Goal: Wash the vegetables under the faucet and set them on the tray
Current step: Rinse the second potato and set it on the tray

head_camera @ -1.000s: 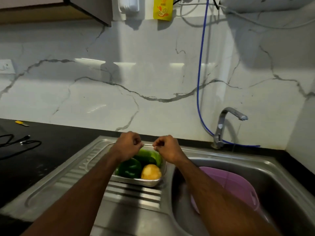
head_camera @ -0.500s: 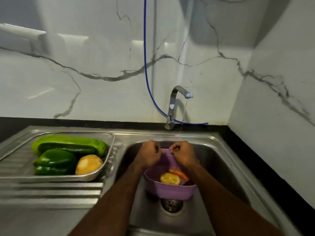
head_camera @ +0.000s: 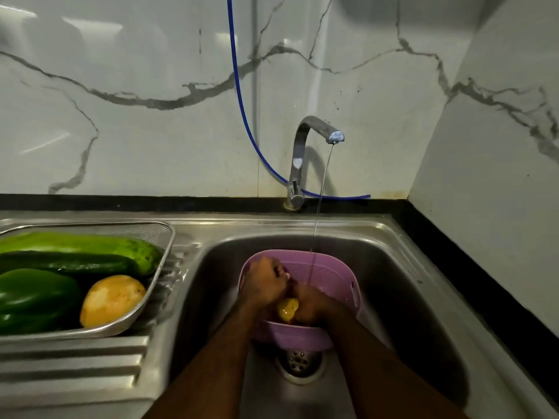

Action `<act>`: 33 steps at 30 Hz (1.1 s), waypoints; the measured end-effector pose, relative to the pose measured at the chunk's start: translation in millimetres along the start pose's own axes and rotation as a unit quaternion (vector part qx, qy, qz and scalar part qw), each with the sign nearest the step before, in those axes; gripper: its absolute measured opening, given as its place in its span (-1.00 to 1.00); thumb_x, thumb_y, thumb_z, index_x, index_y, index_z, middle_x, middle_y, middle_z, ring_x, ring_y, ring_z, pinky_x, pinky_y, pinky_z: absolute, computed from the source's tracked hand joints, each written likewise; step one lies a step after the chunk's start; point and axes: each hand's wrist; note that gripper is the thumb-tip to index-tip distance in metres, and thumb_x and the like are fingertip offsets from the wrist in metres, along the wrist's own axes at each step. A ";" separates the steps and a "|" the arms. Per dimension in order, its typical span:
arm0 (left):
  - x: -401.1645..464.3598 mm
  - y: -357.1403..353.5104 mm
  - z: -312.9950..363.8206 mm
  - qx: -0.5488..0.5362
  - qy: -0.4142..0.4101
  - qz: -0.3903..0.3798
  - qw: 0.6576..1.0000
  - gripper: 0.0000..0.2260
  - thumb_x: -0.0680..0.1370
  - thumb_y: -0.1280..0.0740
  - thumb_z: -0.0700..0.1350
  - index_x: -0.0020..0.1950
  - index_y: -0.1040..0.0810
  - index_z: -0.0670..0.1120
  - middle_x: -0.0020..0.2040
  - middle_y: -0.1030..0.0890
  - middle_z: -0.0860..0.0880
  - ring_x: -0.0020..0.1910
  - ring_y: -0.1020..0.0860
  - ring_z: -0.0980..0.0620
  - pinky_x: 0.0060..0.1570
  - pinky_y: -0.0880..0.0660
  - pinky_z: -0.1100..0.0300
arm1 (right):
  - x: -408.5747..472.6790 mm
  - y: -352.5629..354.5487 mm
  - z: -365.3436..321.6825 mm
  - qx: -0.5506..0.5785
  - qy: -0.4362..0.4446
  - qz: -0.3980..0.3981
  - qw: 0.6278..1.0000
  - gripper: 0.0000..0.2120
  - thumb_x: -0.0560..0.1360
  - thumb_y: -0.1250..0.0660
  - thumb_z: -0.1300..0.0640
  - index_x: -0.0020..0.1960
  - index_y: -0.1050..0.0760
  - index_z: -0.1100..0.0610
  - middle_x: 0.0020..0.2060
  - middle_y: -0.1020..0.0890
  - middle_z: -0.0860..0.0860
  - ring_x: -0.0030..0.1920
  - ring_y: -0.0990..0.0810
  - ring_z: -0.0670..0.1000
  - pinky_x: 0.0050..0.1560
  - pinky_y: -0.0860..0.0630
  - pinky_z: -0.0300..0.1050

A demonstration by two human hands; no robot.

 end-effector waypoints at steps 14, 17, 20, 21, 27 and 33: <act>-7.1 -6.2 29.8 -0.393 0.083 -0.095 0.911 -0.77 0.69 -0.21 -0.12 0.12 -0.60 -0.23 -0.14 -0.67 -0.21 -0.40 -0.61 0.01 -0.50 -0.52 0.23 | -70.6 76.3 -76.7 0.580 -0.022 0.169 0.797 -0.66 0.63 -0.39 0.13 0.31 -0.31 0.06 0.15 -0.60 0.22 0.01 -0.67 0.23 -0.23 -0.66 0.16; -5.3 -10.3 32.4 -0.425 0.061 -0.087 0.899 -0.82 0.63 -0.32 -0.17 0.18 -0.60 -0.20 -0.02 -0.69 -0.25 -0.22 -0.64 -0.07 -0.33 -0.58 0.13 | -72.1 88.2 -79.5 0.650 -0.010 0.137 0.747 -0.66 0.68 -0.27 0.16 0.44 -0.36 0.07 0.19 -0.60 0.24 0.05 -0.66 0.22 -0.12 -0.62 0.12; -7.4 -11.0 33.2 -0.436 0.060 -0.097 0.893 -0.82 0.63 -0.33 -0.15 0.20 -0.60 -0.15 -0.04 -0.69 -0.23 -0.19 -0.63 -0.07 -0.30 -0.58 0.11 | -74.3 93.2 -80.9 0.669 -0.002 0.130 0.732 -0.63 0.69 -0.22 0.24 0.49 -0.32 0.16 0.12 -0.60 0.29 -0.07 -0.67 0.18 -0.07 -0.58 0.11; -8.0 -9.6 34.4 -0.442 0.063 -0.101 0.889 -0.83 0.63 -0.33 -0.14 0.19 -0.60 -0.14 -0.06 -0.69 -0.21 -0.20 -0.63 -0.07 -0.30 -0.58 0.11 | -76.2 94.5 -80.0 0.671 0.003 0.125 0.731 -0.63 0.69 -0.22 0.26 0.48 -0.32 0.17 0.14 -0.60 0.30 -0.06 -0.67 0.19 -0.10 -0.61 0.10; -9.9 -5.6 38.3 -0.461 0.047 -0.099 0.881 -0.76 0.58 -0.40 -0.15 0.23 -0.57 -0.15 -0.07 -0.70 -0.21 -0.28 -0.61 -0.06 -0.29 -0.59 0.08 | -80.8 96.3 -85.4 0.645 0.000 0.135 0.752 -0.63 0.68 -0.29 0.08 0.43 -0.28 0.04 0.12 -0.59 0.26 -0.07 -0.71 0.21 -0.18 -0.66 0.17; -11.5 -5.6 44.8 -0.454 0.012 -0.070 0.888 -0.83 0.59 -0.37 -0.22 0.17 -0.62 -0.17 -0.12 -0.71 -0.23 -0.27 -0.62 -0.12 -0.21 -0.60 0.01 | -77.9 95.3 -89.9 0.617 -0.002 0.148 0.773 -0.62 0.70 -0.20 -0.05 0.50 -0.24 -0.18 0.26 -0.55 0.31 -0.06 -0.67 0.21 -0.50 -0.55 -0.09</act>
Point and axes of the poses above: each hand's wrist, its own x-axis towards the middle knuckle, its own y-axis out of the back of the hand, z = x × y
